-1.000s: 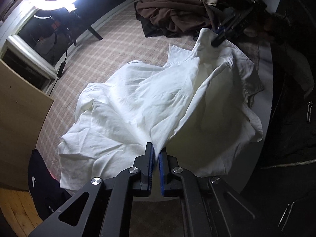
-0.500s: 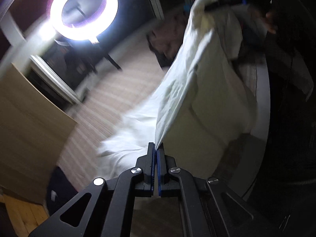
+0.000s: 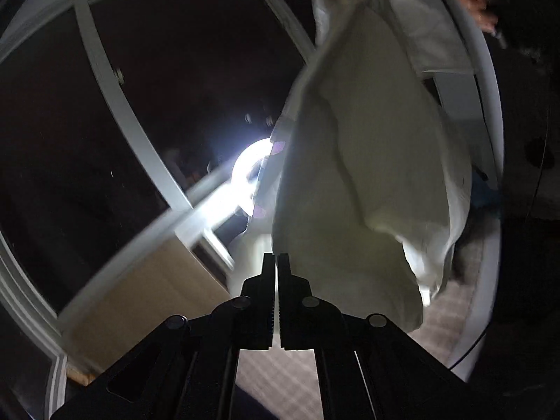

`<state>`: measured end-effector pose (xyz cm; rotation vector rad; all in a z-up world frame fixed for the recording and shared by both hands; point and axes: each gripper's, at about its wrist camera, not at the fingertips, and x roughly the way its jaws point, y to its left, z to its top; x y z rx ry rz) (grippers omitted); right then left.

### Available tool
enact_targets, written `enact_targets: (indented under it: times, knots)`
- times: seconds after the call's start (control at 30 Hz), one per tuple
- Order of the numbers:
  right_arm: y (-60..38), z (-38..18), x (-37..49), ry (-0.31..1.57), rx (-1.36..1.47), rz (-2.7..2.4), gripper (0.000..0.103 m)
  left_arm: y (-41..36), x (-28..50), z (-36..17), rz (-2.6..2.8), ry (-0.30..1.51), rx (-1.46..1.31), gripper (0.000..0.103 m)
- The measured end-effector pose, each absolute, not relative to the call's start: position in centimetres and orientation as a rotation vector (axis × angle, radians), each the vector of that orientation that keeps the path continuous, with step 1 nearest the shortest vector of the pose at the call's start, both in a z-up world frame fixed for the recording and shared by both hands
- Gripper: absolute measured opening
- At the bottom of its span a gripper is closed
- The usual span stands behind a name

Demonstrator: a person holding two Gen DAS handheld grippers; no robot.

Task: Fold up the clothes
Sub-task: 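Lift the white shirt high with both grippers and shake it out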

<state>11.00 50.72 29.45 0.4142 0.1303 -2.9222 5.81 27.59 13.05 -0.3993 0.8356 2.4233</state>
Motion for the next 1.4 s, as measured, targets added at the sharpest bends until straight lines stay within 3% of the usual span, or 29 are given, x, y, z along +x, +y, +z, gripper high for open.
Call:
enact_targets:
  times: [0.27,0.47,0.6,0.67,0.73,0.8,0.9,1.0,1.13,1.3,1.37,1.4]
  knots:
    - [50.3,30.8,15.1,0.170,0.469,-2.930,0.003,25.1,12.9,16.1,2.510,0.699,-0.391,0.000]
    - [51.9,25.3,15.0,0.156,0.640,-2.948,0.003,28.4,14.6,3.3,2.331,0.751,-0.623,0.004]
    - [53.5,22.0,14.9,0.126,0.753,-2.972,0.003,33.3,15.2,-3.3,2.176,0.695,-0.639,0.004]
    - [54.2,21.4,15.1,0.127,0.795,-2.992,0.003,35.8,15.9,-5.0,2.115,0.626,-0.617,0.008]
    - [54.7,21.3,15.4,0.130,0.815,-3.014,0.003,36.8,16.0,-6.3,2.075,0.589,-0.604,0.026]
    - [55.2,21.4,15.8,0.129,0.828,-3.035,0.003,37.3,16.1,-7.5,2.041,0.573,-0.600,0.033]
    - [56.0,21.4,15.9,0.116,0.848,-3.052,0.003,37.2,16.8,-8.3,1.959,0.521,-0.645,0.036]
    - [56.3,20.9,15.6,0.093,0.874,-3.045,0.003,37.3,16.5,-8.4,1.949,0.508,-0.646,0.046]
    - [56.0,20.2,14.9,0.100,0.911,-3.033,0.003,39.4,16.4,-9.7,1.921,0.501,-0.659,0.046]
    - [56.2,20.0,14.6,0.082,0.956,-3.024,0.003,42.8,16.5,-11.9,1.915,0.539,-0.636,0.045]
    - [56.5,20.0,14.5,0.058,0.976,-3.011,0.003,44.1,15.1,-13.4,1.944,0.579,-0.687,0.011]
    - [56.8,19.9,14.5,0.049,0.991,-3.005,0.003,44.7,14.3,-14.2,1.961,0.601,-0.718,0.000]
